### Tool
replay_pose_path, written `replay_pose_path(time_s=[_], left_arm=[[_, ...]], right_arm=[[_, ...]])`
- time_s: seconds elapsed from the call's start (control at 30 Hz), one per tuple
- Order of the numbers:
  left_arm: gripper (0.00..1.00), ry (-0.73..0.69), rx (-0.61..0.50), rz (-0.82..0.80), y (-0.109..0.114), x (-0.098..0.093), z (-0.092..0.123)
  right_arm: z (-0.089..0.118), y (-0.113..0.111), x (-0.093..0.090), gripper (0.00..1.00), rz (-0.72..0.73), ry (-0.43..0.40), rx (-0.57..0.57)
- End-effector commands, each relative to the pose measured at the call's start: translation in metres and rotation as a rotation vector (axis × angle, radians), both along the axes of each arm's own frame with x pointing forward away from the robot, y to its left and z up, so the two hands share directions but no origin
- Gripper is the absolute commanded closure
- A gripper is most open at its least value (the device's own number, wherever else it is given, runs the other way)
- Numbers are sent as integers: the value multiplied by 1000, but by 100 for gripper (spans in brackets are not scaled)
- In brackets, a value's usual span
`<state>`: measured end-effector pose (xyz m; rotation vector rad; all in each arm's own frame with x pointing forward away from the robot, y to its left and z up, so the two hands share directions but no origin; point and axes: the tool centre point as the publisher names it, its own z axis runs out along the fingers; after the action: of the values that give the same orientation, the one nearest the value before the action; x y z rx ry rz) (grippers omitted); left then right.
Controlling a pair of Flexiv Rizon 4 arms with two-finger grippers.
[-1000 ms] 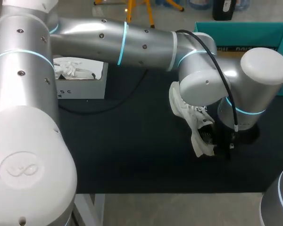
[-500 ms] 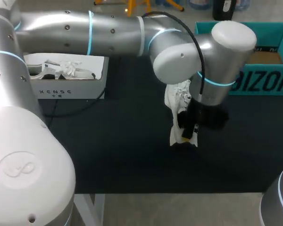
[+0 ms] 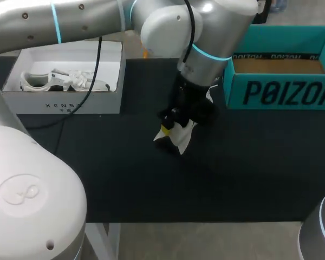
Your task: Take the shoe out of the shoebox, open the shoe tongue, remove and reinsert the insole, then place the shoe into the shoebox
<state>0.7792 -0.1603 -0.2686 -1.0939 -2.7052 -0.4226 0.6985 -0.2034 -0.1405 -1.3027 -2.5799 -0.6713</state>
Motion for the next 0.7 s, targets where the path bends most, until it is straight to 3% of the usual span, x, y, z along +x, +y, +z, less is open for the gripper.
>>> replay_pose_path(time_s=[0.03,0.63,0.7], left_arm=[[100,0,-3,1,3,3,3],[100,0,-3,1,3,3,3],[100,-8,30,-75,4,13,8]], right_arm=[[-1,0,1,0,0,2,-2],[-1,0,1,0,0,2,-2],[-1,0,1,0,0,2,-2]])
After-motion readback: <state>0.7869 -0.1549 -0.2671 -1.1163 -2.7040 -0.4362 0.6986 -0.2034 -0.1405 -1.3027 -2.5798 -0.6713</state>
